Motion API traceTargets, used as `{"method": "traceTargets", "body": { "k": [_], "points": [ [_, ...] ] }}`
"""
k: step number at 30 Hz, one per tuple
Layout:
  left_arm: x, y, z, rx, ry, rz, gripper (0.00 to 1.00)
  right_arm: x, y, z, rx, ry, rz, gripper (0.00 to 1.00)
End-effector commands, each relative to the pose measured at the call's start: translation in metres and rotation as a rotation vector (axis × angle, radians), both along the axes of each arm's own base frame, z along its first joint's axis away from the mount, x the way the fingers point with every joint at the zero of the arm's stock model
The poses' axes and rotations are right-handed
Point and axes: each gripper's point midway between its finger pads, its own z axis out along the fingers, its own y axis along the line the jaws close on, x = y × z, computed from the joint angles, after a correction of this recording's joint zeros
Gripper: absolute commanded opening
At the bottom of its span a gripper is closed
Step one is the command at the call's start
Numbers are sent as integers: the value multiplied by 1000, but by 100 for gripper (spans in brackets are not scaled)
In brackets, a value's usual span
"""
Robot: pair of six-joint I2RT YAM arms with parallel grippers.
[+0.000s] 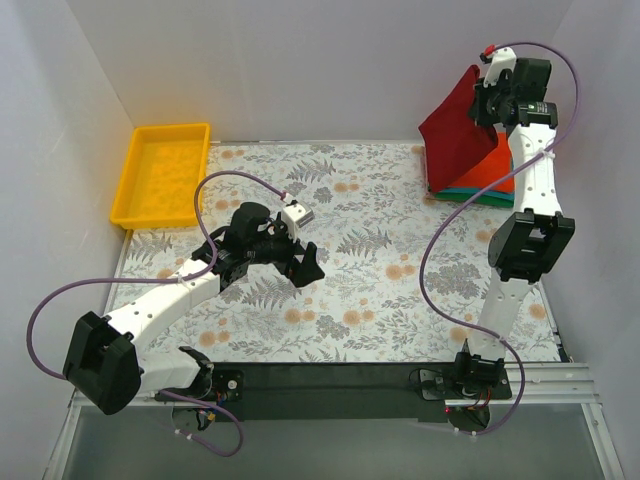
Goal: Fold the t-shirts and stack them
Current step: Neatly place the folded tshirt to the corner
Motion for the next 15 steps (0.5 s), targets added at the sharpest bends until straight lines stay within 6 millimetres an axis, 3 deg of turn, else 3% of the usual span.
{"method": "traceTargets", "body": {
  "k": [1, 6, 15],
  "points": [
    [1, -3, 11, -14, -7, -12, 96, 15, -15, 19, -26, -101, 9, 1],
    [1, -4, 10, -9, -3, -14, 96, 20, -36, -2, -47, -78, 13, 1],
    [2, -3, 4, 10, 11, -17, 96, 30, -77, -22, -97, -84, -18, 1]
  ]
}}
